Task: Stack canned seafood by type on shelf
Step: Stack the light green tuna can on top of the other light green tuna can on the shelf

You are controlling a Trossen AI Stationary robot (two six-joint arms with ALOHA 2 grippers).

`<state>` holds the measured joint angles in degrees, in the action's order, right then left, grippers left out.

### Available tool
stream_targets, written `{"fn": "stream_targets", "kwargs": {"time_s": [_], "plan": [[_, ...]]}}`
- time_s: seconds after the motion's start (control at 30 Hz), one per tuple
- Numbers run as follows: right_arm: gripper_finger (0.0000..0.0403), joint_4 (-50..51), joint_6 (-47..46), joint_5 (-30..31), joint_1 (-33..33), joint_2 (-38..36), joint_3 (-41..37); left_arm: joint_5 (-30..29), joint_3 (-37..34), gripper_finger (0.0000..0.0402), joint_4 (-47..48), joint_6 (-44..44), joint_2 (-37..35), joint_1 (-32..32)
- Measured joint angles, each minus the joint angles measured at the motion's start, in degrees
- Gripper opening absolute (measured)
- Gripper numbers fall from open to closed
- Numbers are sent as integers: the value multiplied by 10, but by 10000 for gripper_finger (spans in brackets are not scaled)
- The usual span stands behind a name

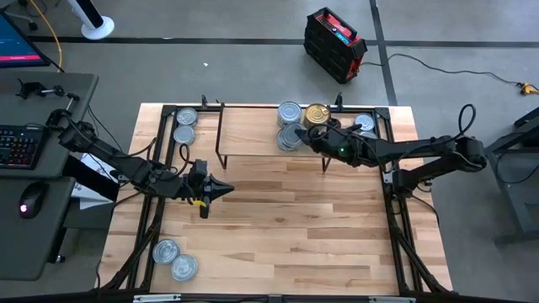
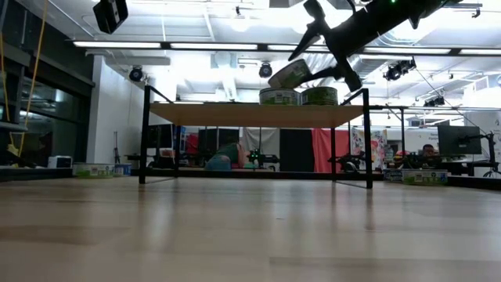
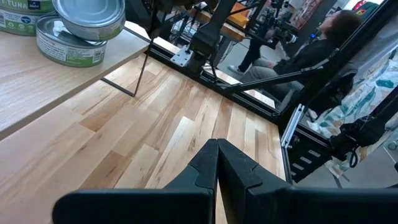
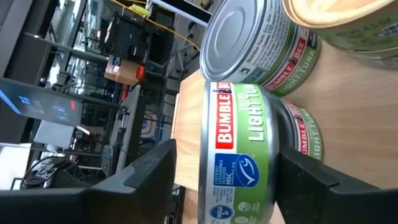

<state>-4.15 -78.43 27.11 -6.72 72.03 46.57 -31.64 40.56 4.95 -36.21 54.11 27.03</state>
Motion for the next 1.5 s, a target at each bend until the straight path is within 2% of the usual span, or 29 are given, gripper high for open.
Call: {"fn": "stream_targets", "kwargs": {"time_s": [0.33,0.7,0.97,1.03,1.27,1.5], "plan": [[323,-29,-19,5,0,0,0,0,0,1,0,7,0,0],[330,-40,5,19,8,1,0,0,0,1,0,14,0,-10],[330,-33,0,5,8,39,22,0,0,1,0,14,0,-14],[330,-11,3,-3,6,52,38,0,0,1,2,14,0,-14],[330,161,2,-1,2,57,99,0,0,1,5,11,0,-14],[330,242,16,-3,-9,57,149,0,0,1,6,13,0,-14]]}}
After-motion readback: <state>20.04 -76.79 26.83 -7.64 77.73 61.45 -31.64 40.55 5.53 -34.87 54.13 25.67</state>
